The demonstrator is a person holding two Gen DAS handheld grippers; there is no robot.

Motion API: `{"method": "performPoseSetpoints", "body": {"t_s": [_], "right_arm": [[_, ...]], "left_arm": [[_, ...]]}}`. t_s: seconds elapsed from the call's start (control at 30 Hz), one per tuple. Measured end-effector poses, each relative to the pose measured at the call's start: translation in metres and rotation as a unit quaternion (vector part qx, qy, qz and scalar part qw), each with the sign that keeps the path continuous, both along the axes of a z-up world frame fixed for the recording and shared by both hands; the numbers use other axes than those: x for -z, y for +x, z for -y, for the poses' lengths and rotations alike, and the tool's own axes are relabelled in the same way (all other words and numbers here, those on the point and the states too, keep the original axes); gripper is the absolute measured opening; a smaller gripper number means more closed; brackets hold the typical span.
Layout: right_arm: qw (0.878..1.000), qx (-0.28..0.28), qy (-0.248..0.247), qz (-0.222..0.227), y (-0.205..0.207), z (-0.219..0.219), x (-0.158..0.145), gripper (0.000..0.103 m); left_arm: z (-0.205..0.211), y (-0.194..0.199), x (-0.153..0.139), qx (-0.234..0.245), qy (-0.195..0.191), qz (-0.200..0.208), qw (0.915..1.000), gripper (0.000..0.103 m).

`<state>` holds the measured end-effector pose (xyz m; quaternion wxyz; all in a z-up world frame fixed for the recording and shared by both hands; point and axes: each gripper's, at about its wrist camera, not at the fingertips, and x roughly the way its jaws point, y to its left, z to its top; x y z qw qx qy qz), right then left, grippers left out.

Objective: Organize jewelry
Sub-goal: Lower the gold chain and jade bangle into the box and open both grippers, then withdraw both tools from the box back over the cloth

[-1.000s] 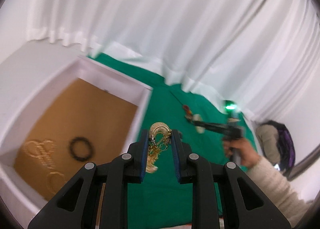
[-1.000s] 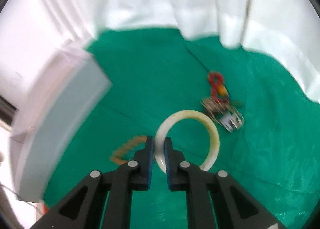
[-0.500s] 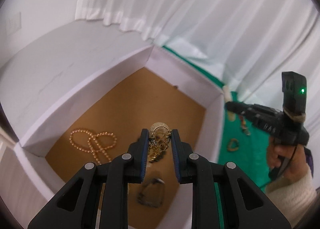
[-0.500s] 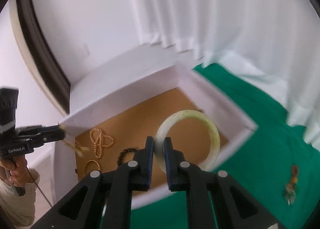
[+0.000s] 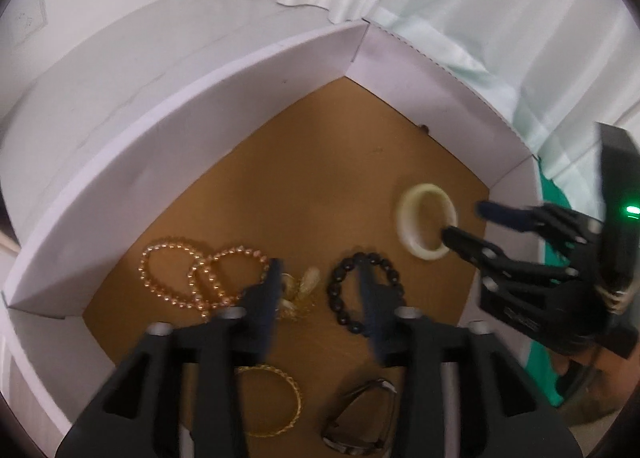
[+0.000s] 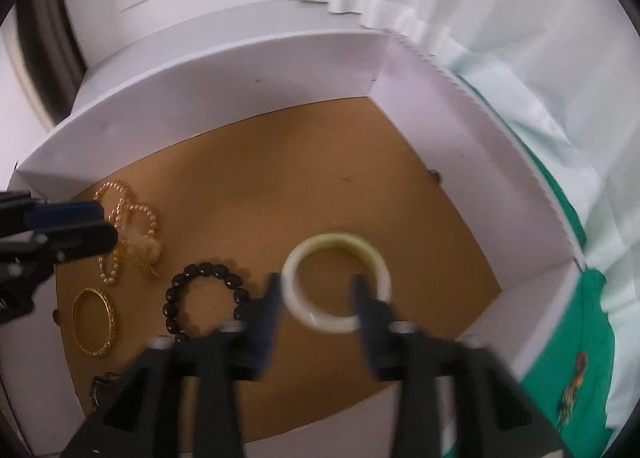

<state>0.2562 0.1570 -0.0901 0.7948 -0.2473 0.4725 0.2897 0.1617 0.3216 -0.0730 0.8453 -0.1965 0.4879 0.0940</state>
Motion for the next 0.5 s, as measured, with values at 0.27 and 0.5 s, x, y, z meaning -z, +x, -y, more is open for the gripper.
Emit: {"method": "performPoseSetpoints", "body": {"t_s": [0.27, 0.5], "right_arm": [[0.994, 0.019, 0.087, 0.055, -0.061, 0.065, -0.076, 0.076], [0.988, 0.06, 0.097, 0.108, -0.125, 0.156, -0.103, 0.082]], "left_arm": [[0.041, -0.042, -0.054, -0.004, 0.094, 0.065, 0.9934, 0.091], [0.13, -0.079, -0.098, 0.062, 0.116, 0.146, 0.9805, 0.098]]}}
